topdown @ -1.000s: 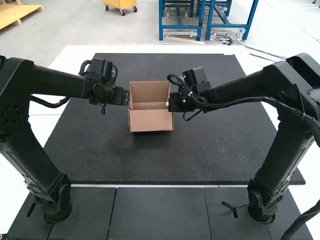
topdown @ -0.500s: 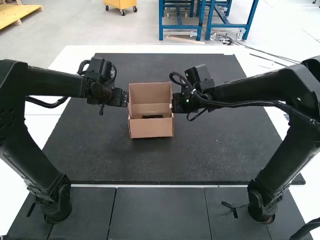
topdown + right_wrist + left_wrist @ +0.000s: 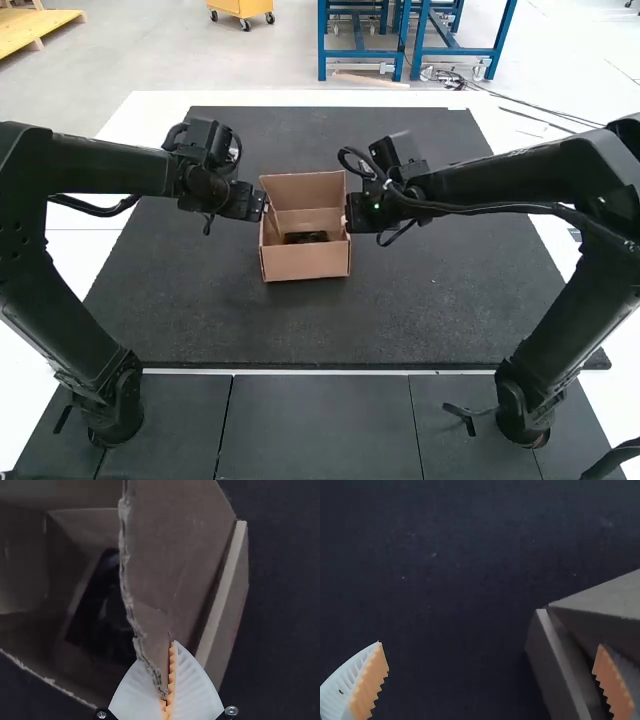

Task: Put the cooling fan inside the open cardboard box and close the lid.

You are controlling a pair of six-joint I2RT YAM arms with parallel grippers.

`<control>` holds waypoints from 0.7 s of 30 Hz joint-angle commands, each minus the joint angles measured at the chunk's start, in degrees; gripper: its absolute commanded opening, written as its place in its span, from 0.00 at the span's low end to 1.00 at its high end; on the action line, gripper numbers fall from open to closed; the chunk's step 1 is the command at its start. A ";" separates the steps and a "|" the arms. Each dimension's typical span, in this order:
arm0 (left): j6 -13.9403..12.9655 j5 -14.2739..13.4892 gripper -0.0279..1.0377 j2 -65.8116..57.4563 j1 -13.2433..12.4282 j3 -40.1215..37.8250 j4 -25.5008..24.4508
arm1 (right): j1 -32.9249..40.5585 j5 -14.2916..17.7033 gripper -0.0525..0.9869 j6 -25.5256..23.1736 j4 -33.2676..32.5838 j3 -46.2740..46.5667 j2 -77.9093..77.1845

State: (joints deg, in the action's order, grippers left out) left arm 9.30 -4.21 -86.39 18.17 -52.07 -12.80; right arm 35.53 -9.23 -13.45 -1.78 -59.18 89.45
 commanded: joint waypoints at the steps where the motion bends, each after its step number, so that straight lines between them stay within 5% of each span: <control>1: -0.86 1.48 0.94 2.19 0.46 -1.98 -0.30 | 1.47 -1.31 0.04 0.97 -1.29 -0.24 -0.77; 6: -1.92 1.48 0.94 2.81 0.28 -1.71 -1.62 | 2.09 -1.31 0.07 1.85 -3.84 -0.50 -0.59; 13: -6.58 1.39 0.94 4.04 -1.21 -1.45 -5.48 | 1.74 -0.08 0.46 2.64 -7.54 -2.17 -0.59; 21: -9.48 1.39 0.94 4.83 -6.48 -0.66 -9.70 | 0.77 0.01 0.63 3.17 -10.52 -3.66 -1.73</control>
State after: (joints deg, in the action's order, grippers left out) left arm 2.24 -3.38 -83.70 13.43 -52.07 -22.09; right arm 36.97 -9.63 -10.92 -11.86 -61.49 89.45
